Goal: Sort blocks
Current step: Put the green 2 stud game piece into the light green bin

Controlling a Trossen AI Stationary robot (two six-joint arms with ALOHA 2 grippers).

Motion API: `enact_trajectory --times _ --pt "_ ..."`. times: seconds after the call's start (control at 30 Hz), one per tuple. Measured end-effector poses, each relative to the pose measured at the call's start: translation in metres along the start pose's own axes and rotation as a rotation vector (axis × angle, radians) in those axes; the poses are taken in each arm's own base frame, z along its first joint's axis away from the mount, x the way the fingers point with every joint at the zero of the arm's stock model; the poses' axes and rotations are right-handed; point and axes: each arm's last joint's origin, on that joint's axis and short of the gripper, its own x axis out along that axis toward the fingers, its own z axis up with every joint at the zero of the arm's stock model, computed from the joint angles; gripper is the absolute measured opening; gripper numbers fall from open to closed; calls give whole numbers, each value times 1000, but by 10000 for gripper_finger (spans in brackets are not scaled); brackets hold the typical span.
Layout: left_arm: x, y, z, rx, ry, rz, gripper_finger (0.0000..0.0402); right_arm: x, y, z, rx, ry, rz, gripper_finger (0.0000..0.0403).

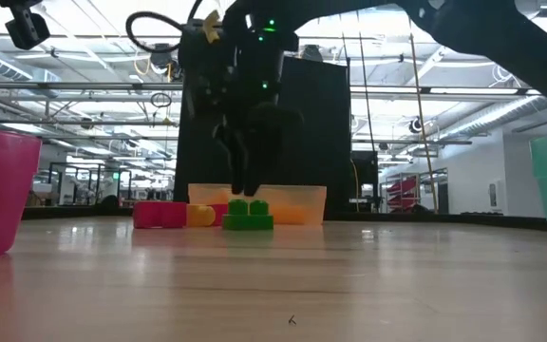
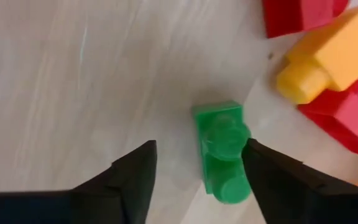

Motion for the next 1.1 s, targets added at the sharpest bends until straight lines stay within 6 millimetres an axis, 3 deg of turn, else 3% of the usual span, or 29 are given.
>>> enact_trajectory --times 0.23,0.37,0.47,0.53,0.73,0.97,1.03,1.1 --pt "0 0 0 0 0 1 4 6 -9 -1 29 -11 -66 295" --pt "0 0 0 -2 -7 10 4 24 -7 -4 11 52 -32 297" --pt "0 0 0 -3 -7 10 4 45 -3 -10 15 130 17 273" --pt "0 0 0 -3 -9 10 4 47 0 -12 37 162 26 246" --pt "0 0 0 -3 -9 12 4 54 8 -12 67 215 12 114" --pt "0 0 0 -2 -9 12 4 32 14 -13 246 237 9 116" --pt "0 0 0 -2 -8 12 4 13 18 -10 286 218 -4 116" --pt "0 0 0 -2 -9 12 4 -19 27 -9 339 189 -16 116"
